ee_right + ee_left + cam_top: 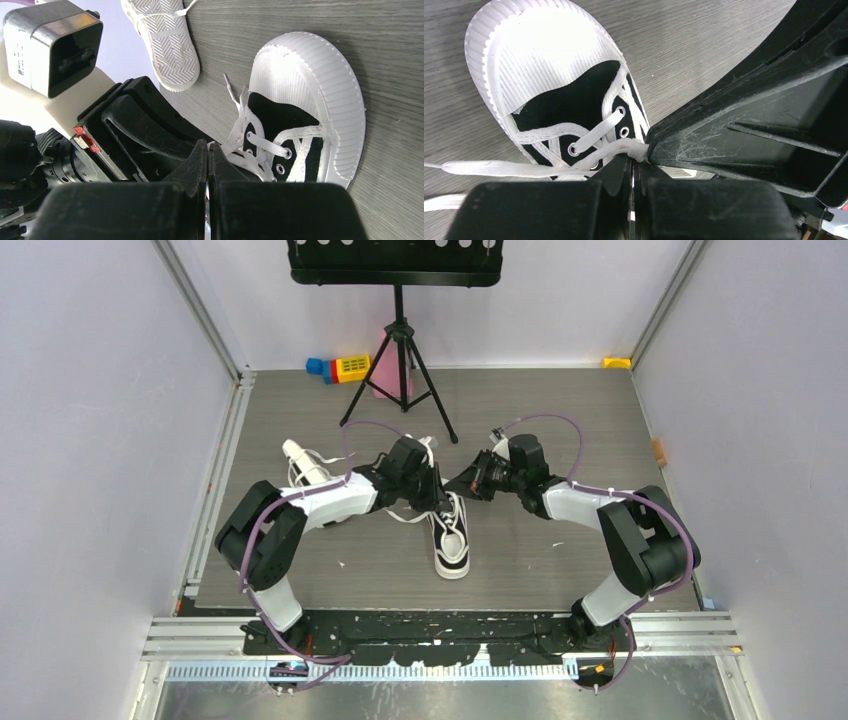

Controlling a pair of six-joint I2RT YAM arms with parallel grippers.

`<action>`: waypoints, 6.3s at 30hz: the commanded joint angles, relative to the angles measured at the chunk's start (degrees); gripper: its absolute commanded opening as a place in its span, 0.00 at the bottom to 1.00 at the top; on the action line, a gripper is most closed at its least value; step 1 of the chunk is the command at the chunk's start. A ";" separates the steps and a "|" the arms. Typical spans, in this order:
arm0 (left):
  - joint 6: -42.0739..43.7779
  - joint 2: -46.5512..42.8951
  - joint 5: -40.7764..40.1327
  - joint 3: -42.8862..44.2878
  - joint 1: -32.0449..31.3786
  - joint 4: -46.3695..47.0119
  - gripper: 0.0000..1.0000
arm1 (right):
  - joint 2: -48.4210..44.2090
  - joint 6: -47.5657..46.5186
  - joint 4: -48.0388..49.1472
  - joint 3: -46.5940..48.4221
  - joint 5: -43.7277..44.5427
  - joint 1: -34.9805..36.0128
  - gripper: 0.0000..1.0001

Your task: Tie the shoes

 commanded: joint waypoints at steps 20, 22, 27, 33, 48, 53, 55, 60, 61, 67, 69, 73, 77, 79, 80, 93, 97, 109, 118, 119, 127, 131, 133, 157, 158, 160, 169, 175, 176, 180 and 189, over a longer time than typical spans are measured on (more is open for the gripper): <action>0.94 5.13 15.65 -1.83 0.27 10.24 0.00 | -5.84 -2.42 -7.33 0.66 10.51 1.26 0.00; 1.02 5.32 16.20 -1.98 0.73 10.47 0.00 | -6.62 -3.20 -9.04 0.63 10.97 1.26 0.00; 1.68 6.25 17.71 -1.55 1.10 10.59 0.00 | -7.65 -4.77 -13.26 1.61 11.64 1.26 0.12; 2.62 6.31 17.07 -1.69 1.24 9.87 0.00 | -8.49 -6.58 -16.92 2.59 12.84 1.25 0.22; 2.91 6.75 16.80 -1.37 1.22 9.48 0.00 | -8.88 -9.78 -23.91 4.61 14.96 1.30 0.39; 3.04 6.75 16.80 -1.31 1.24 9.05 0.00 | -9.91 -10.78 -26.62 5.04 16.57 1.26 0.39; 3.13 6.66 16.77 -1.36 1.20 8.93 0.00 | -10.25 -11.14 -27.45 5.19 16.87 1.26 0.39; 3.30 6.58 16.81 -1.33 1.23 8.59 0.00 | -11.03 -11.46 -28.51 5.61 17.25 1.26 0.25; 3.31 6.57 16.91 -1.28 1.24 8.51 0.00 | -11.11 -11.47 -28.63 5.73 17.20 1.26 0.22; 3.59 6.50 17.92 -0.97 1.22 7.70 0.00 | -10.92 -11.22 -28.49 6.95 15.87 1.24 0.00; 3.57 6.44 18.95 -0.98 1.24 7.53 0.00 | -10.85 -11.32 -28.33 7.76 15.35 1.39 0.00; 3.70 6.31 21.08 -0.90 1.24 7.18 0.00 | -10.56 -11.94 -28.03 10.49 14.19 2.02 0.00; 3.92 6.04 22.26 -1.57 1.20 6.54 0.00 | -9.84 -12.37 -27.91 13.93 13.24 2.68 0.00; 3.84 5.57 22.36 -2.42 1.20 6.83 0.00 | -8.88 -12.67 -28.41 15.77 13.33 2.88 0.00; 3.77 5.34 22.49 -3.11 1.17 7.19 0.00 | -8.38 -12.79 -28.45 16.56 13.34 2.84 0.00; 1.54 4.60 22.79 -6.91 2.91 13.80 0.00 | -5.66 -12.41 -27.68 16.58 13.13 4.01 0.00; 1.15 4.30 22.30 -7.07 3.19 14.59 0.02 | -7.27 -12.48 -27.36 13.83 13.56 3.98 0.26; -0.73 5.60 22.92 -7.15 3.24 17.01 0.00 | -16.61 -14.31 -29.88 6.19 17.84 3.09 0.58; -0.72 5.59 22.58 -6.65 3.20 16.35 0.00 | -19.93 -15.22 -27.80 -1.95 15.59 2.22 0.37; -0.73 5.40 22.56 -6.69 3.19 16.32 0.00 | -19.66 -15.13 -27.21 -2.67 14.85 2.22 0.37; -0.95 5.12 22.99 -6.66 3.19 16.57 0.01 | -15.39 -11.44 -16.61 -7.21 8.56 2.74 0.37; -1.15 5.17 23.28 -6.72 3.19 16.80 0.01 | -13.56 -10.03 -13.32 -7.95 8.11 2.84 0.37; -1.38 5.10 23.26 -6.92 3.19 17.12 0.01 | -12.81 -10.00 -13.05 -7.72 8.32 2.84 0.37; -4.14 3.96 22.60 -7.92 3.20 20.37 0.12 | -10.84 -3.36 -6.69 -9.43 8.42 2.84 0.00; -3.97 3.73 22.39 -7.93 3.19 19.97 0.14 | -11.28 -4.43 -8.88 -8.92 9.59 2.84 0.00; -3.53 3.06 21.86 -7.89 3.21 18.85 0.16 | -12.04 -6.43 -12.57 -7.90 11.34 2.83 0.00; 0.93 -1.88 18.43 -5.75 3.19 8.07 0.16 | -12.31 -9.30 -16.58 -5.99 11.80 2.99 0.00; 4.76 -5.36 14.64 -3.79 3.19 -1.73 0.22 | -12.31 -9.55 -16.57 -5.28 11.57 3.28 0.00; 5.45 -6.25 13.82 -3.51 3.19 -2.92 0.23 | -12.33 -9.73 -16.82 -5.02 11.54 3.36 0.00; 9.74 -9.19 10.72 -0.25 3.20 -9.53 0.29 | -12.44 -10.62 -18.07 -3.89 11.54 3.62 0.00; 19.38 -7.57 6.34 9.02 2.58 -15.10 0.46 | -12.07 -11.12 -18.81 -2.52 11.58 4.22 0.00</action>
